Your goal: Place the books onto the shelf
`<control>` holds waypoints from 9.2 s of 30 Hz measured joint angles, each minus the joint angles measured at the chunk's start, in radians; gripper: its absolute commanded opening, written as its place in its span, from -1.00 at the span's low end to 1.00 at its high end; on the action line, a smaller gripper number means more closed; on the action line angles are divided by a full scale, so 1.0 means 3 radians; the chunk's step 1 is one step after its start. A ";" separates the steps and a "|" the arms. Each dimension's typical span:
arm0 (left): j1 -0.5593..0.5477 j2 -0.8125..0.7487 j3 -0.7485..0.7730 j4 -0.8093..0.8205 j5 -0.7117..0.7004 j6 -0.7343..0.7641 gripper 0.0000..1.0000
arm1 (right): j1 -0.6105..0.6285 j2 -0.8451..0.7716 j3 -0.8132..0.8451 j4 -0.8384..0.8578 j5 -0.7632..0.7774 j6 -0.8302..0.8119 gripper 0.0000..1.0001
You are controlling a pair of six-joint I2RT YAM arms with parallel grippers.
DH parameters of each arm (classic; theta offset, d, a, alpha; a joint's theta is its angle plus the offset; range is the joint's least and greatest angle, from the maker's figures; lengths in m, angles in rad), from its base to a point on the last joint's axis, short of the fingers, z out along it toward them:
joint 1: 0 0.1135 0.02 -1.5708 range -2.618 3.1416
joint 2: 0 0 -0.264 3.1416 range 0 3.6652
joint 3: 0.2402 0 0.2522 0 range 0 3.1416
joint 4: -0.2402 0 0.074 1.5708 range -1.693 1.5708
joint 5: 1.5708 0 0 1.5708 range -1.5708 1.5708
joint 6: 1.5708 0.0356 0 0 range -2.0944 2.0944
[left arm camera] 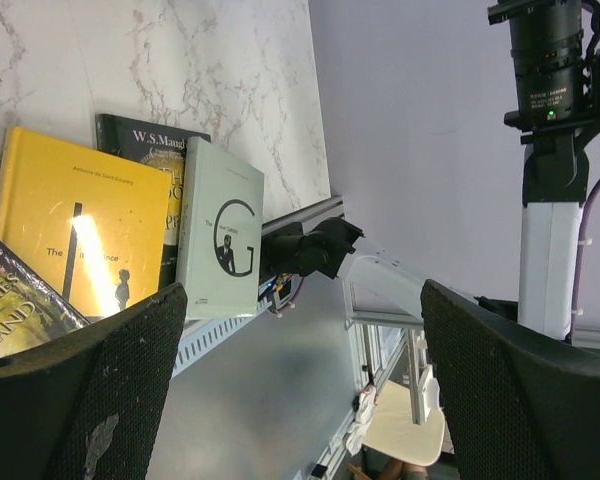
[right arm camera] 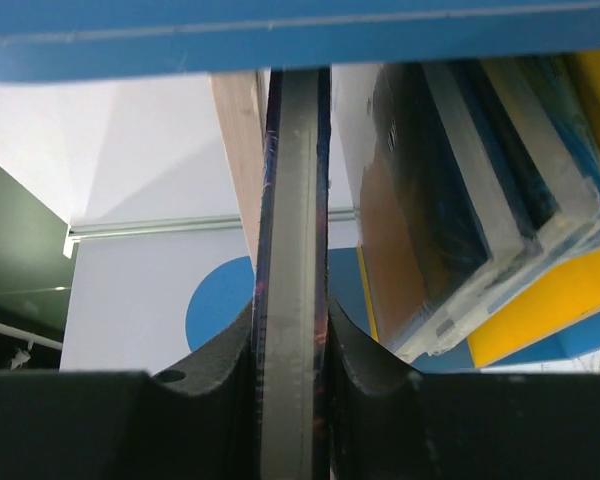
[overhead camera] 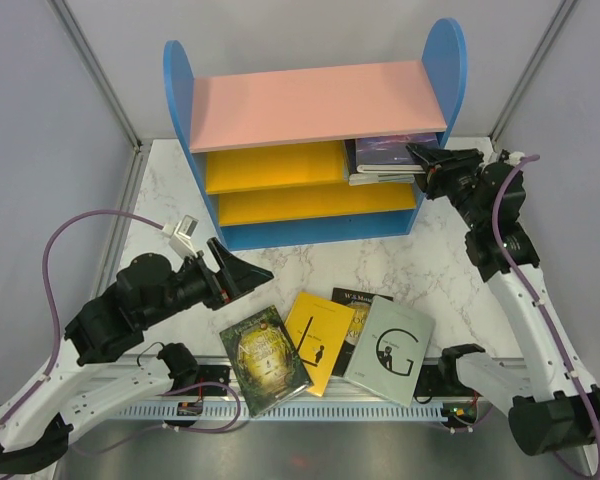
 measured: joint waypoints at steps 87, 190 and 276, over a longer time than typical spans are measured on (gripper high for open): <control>0.0000 0.0224 -0.0001 -0.0027 -0.0086 0.0000 1.00 | -0.0533 0.0041 0.0249 -0.0937 -0.1734 -0.0505 -1.00; 0.0393 0.2461 -0.0539 0.0481 0.0642 0.0750 0.99 | 0.1530 0.0245 -0.1342 -0.1633 -0.1029 -0.2139 0.55; 0.1134 0.0586 -0.1375 0.2686 0.2515 -0.0238 -0.95 | 0.2309 -0.0682 -0.1631 0.0456 -0.0191 -0.1048 0.56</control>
